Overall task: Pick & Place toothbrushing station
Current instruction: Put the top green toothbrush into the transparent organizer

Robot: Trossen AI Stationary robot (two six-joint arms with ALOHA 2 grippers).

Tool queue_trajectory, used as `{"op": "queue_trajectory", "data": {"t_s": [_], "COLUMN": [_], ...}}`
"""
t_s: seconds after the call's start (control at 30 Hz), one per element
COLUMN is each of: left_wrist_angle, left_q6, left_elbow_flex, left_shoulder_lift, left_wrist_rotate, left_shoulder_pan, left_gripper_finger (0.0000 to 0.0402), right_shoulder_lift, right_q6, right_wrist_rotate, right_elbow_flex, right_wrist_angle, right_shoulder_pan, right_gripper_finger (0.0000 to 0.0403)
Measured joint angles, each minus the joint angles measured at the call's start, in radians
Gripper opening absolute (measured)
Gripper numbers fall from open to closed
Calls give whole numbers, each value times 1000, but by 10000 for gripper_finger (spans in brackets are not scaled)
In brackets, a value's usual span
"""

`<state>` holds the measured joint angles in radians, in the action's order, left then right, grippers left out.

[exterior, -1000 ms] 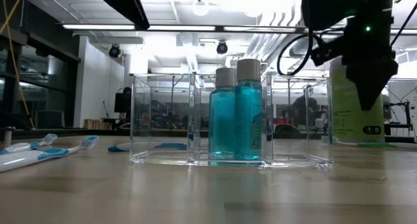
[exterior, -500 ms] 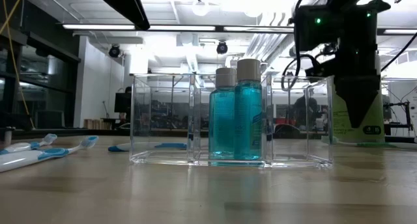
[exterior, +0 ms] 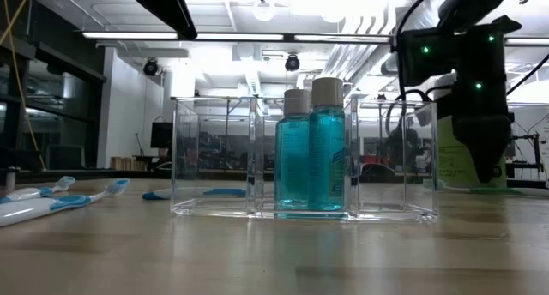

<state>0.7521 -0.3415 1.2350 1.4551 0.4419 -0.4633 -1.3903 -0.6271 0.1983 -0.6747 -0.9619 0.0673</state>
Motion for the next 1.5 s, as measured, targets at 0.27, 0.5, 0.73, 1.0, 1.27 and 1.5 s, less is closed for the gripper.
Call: {"op": "queue_trajectory", "data": {"t_s": [0.27,0.5,0.73,1.0,1.27,1.5], "left_wrist_angle": [0,0,0,0,0,0], "left_q6": [0,0,-12,-12,-13,-17], "left_elbow_flex": [0,0,0,0,0,0], "left_shoulder_lift": [0,0,0,0,0,0], "left_wrist_rotate": [0,0,0,0,0,0], "left_shoulder_pan": [0,0,0,0,0,0], "left_gripper_finger": [139,139,139,138,138,138], "right_shoulder_lift": [0,3,2,2,1,1], "right_q6": [-7,-15,-5,-6,-6,-5], "right_wrist_rotate": [1,-5,-47,-46,-45,-31], "right_elbow_flex": [56,97,100,101,102,101], "right_wrist_angle": [38,84,122,128,140,146], "right_shoulder_pan": [1,1,2,1,0,0], "right_gripper_finger": [142,142,142,126,40,18]}}
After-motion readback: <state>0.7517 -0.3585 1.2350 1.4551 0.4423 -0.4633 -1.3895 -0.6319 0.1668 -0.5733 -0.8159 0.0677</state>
